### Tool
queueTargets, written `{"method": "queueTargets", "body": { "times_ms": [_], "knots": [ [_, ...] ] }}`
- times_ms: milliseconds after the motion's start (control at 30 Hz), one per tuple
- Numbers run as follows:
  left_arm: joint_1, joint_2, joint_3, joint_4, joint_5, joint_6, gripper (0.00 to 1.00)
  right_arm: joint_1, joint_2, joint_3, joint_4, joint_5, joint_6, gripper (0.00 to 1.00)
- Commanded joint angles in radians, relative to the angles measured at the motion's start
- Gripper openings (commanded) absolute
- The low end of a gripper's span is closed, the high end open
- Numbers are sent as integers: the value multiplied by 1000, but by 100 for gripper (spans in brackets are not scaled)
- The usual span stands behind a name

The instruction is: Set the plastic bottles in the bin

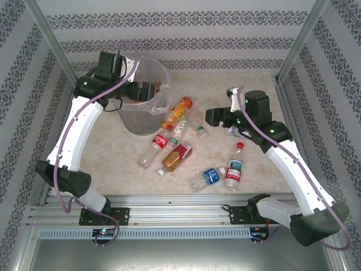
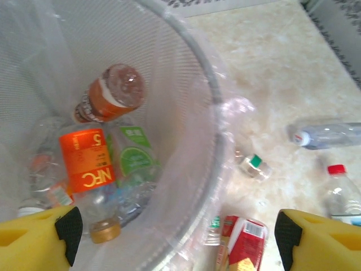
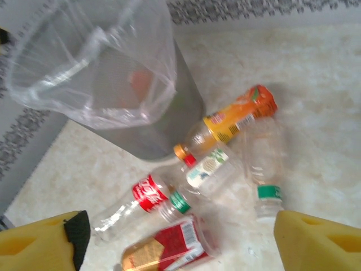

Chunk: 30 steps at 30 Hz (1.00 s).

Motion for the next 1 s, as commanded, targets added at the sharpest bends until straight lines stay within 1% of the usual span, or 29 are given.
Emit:
{"method": "queueTargets", "body": {
  "times_ms": [0,200,267,400,467,567,633,800,967],
  "knots": [
    [-58,-98,-90,127,88,-10,91,9,59,-26,-58,51,-42,82],
    [-160,-190,-224,243,159,-52,92,26,186,-41,-51,112,-103,81],
    [-186,-197,-267,303,180,-64,93,28,242,-40,-40,141,-117,81],
    [-229,-193,-375,461,214,-106,98,34,367,-33,-11,190,-141,80],
    [-243,-180,-411,510,222,-124,100,35,425,-23,1,197,-146,79],
    [-253,-176,-477,577,195,-148,100,36,506,-7,26,201,-145,76],
    [-256,-186,-527,625,150,-173,100,40,553,5,43,196,-147,75],
    [-261,-188,-566,642,74,-183,100,46,631,37,66,167,-153,75],
    [-262,-153,-565,627,82,-194,100,52,701,73,65,161,-160,75]
  ]
}}
